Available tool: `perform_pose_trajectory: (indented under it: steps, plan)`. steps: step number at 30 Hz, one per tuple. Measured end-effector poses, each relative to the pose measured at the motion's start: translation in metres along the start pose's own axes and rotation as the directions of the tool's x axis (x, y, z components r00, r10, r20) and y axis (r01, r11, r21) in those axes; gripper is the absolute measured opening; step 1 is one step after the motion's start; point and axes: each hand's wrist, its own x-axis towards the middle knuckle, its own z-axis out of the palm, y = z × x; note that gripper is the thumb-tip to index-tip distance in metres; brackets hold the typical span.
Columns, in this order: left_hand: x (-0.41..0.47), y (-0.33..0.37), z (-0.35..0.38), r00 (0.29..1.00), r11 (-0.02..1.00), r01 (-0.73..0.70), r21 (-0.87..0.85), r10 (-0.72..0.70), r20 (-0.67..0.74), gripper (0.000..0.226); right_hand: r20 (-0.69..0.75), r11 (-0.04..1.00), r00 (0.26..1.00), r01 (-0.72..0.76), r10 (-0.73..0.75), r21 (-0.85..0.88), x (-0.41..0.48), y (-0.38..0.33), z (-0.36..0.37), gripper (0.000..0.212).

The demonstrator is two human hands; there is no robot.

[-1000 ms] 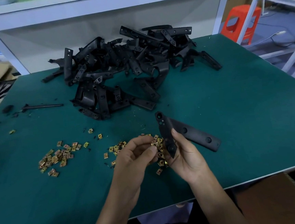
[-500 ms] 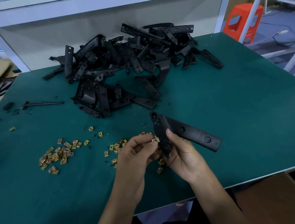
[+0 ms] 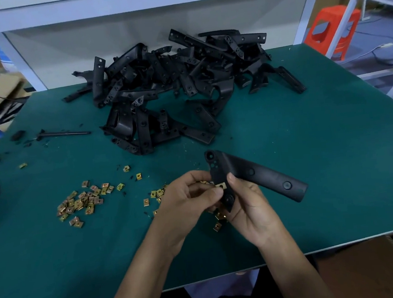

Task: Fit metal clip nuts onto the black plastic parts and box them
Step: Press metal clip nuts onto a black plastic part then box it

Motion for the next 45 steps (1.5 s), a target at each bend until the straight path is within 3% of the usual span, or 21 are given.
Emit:
perform_pose_trajectory:
  steps: [2, 3, 4, 5, 6, 8, 10, 13, 16, 20, 25, 28, 32, 35, 45]
  plan:
    - [0.008, -0.003, -0.008, 0.998, 0.981, -0.053, 0.185, 0.059, -0.023, 0.010, -0.047, 1.000, 0.999, 0.015, -0.013, 0.025, 0.001, -0.002, -0.001, 0.035]
    - [0.015, -0.006, -0.015, 0.989, 0.924, -0.090, 0.373, 0.127, -0.075, 0.012, -0.079, 0.997, 0.997, 0.031, -0.026, 0.074, 0.002, -0.004, -0.002, 0.028]
    - [0.023, -0.008, -0.022, 0.971, 0.790, -0.106, 0.603, 0.213, -0.108, 0.016, -0.112, 0.989, 0.993, 0.053, -0.037, 0.138, 0.002, -0.007, -0.003, 0.026]
    - [0.030, -0.010, -0.028, 0.955, 0.595, -0.101, 0.797, 0.283, -0.090, 0.021, -0.138, 0.977, 0.989, 0.071, -0.043, 0.203, 0.003, -0.009, -0.005, 0.024]
    - [0.036, -0.013, -0.032, 0.951, 0.417, -0.080, 0.905, 0.303, -0.055, 0.026, -0.155, 0.966, 0.987, 0.082, -0.045, 0.243, 0.004, -0.010, -0.006, 0.023]
    - [0.044, -0.021, -0.036, 0.967, 0.246, -0.037, 0.969, 0.255, -0.028, 0.032, -0.171, 0.968, 0.984, 0.079, -0.038, 0.237, 0.005, -0.010, -0.006, 0.022]
    - [0.048, -0.026, -0.038, 0.971, 0.212, -0.039, 0.976, 0.240, -0.014, 0.029, -0.185, 0.977, 0.982, 0.064, -0.026, 0.203, 0.008, -0.007, -0.006, 0.024]
    - [0.051, -0.025, -0.037, 0.969, 0.269, -0.057, 0.962, 0.248, -0.012, 0.017, -0.199, 0.978, 0.980, 0.051, -0.010, 0.200, 0.009, -0.007, -0.006, 0.027]
    - [0.050, -0.023, -0.037, 0.970, 0.409, -0.070, 0.910, 0.241, -0.034, 0.008, -0.192, 0.978, 0.981, 0.051, -0.011, 0.203, 0.007, -0.008, -0.005, 0.023]
    - [0.042, -0.018, -0.040, 0.967, 0.667, -0.066, 0.742, 0.226, -0.116, 0.010, -0.175, 0.985, 0.985, 0.040, -0.010, 0.170, 0.006, -0.009, -0.001, 0.026]
    - [0.031, -0.013, -0.041, 0.970, 0.841, -0.114, 0.529, 0.209, -0.124, 0.019, -0.136, 0.991, 0.990, -0.003, 0.021, 0.131, 0.004, -0.008, 0.001, 0.025]
    - [0.027, -0.013, -0.041, 0.983, 0.944, -0.069, 0.322, 0.120, -0.142, 0.015, -0.124, 0.992, 0.992, -0.022, 0.037, 0.124, 0.003, -0.008, 0.002, 0.025]
    - [0.024, -0.014, -0.042, 0.985, 0.982, -0.027, 0.188, 0.059, -0.164, 0.014, -0.112, 0.992, 0.993, -0.028, 0.042, 0.123, 0.003, -0.008, 0.001, 0.026]
    - [0.024, -0.013, -0.040, 0.984, 0.977, -0.040, 0.207, 0.075, -0.162, 0.021, -0.116, 0.994, 0.992, -0.028, 0.040, 0.107, 0.003, -0.008, 0.000, 0.031]
    - [0.020, -0.008, -0.037, 0.955, 0.940, -0.135, 0.314, 0.208, -0.213, 0.010, -0.115, 0.995, 0.993, -0.030, 0.041, 0.098, 0.003, -0.008, -0.002, 0.027]
